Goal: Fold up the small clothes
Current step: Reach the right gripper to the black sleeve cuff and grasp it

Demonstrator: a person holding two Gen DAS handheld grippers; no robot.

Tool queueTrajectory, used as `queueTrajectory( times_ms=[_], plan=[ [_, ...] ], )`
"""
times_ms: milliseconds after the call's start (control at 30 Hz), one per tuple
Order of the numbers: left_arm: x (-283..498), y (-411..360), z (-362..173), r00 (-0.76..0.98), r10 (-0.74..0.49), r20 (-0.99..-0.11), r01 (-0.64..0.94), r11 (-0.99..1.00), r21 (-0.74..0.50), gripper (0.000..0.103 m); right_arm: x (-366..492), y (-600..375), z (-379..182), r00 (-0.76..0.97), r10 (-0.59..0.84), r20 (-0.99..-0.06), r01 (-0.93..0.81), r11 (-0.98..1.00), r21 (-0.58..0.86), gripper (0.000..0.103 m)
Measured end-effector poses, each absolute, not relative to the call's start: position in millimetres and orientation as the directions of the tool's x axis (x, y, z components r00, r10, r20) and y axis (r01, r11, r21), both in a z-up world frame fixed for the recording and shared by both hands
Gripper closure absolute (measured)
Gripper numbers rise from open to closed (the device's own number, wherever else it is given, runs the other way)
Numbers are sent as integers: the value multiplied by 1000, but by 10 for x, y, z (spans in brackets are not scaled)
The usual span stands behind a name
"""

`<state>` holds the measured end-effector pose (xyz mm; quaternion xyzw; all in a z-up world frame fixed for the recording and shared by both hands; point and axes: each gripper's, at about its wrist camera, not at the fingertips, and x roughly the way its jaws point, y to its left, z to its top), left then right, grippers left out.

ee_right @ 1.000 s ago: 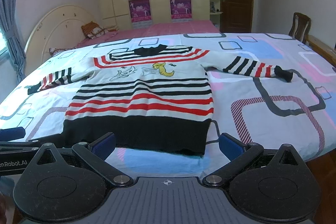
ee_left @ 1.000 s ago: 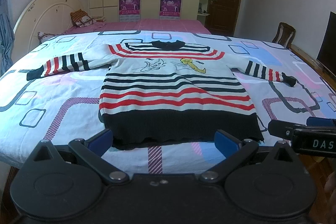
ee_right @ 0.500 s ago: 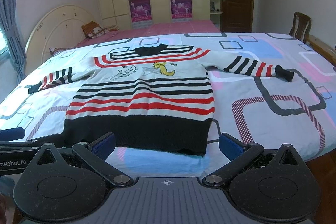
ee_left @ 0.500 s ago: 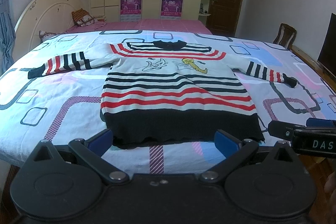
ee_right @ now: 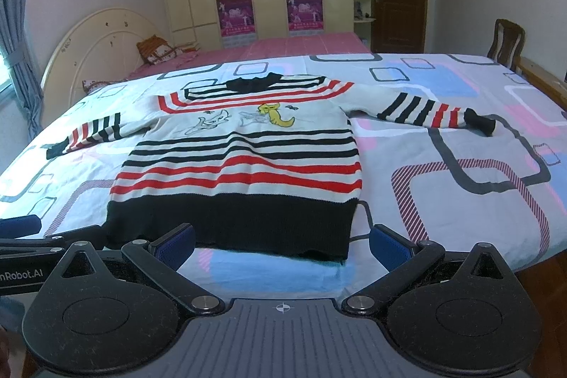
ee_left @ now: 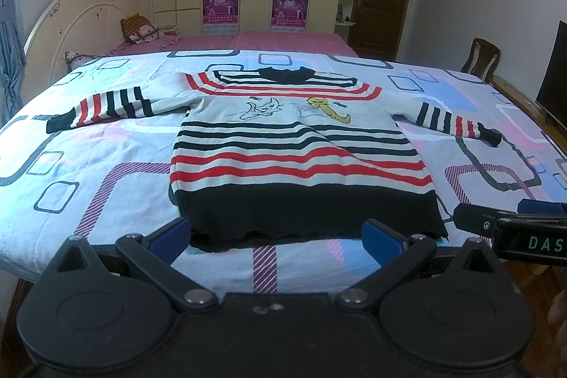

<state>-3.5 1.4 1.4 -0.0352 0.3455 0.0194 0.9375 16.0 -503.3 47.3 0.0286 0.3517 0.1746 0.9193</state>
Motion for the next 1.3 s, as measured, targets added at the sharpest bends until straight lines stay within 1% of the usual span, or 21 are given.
queueTrajectory(
  times_ms=[367, 667, 800, 1000, 1133, 1233, 1300],
  plan=[
    [158, 24, -22, 752, -6, -659, -36, 998, -51, 0, 336, -5072, 405, 693, 314, -649, -264, 948, 177, 0],
    [825, 146, -46, 756, -33, -653, -28, 996, -83, 0, 939, -5025, 385, 708, 262, -656, -197, 965, 173, 0],
    [1166, 176, -109, 752, -55, -657, 6, 997, -76, 0, 1240, -4977, 357, 713, 237, -660, -172, 972, 163, 0],
    [1611, 194, -143, 749, -152, -645, 84, 987, -135, 0, 1689, -4969, 288, 722, 195, -664, -114, 980, 164, 0],
    [1891, 111, -194, 730, -162, -664, 117, 987, -112, 0, 1907, -5019, 284, 736, 156, -658, -71, 986, 154, 0],
    [2033, 77, -251, 714, -228, -662, 164, 974, -158, 0, 2038, -5073, 267, 740, 133, -659, -49, 988, 145, 0],
    [2124, 8, -313, 713, -212, -668, 164, 977, -135, 0, 2123, -5127, 247, 750, 115, -651, -33, 990, 137, 0]
  ],
)
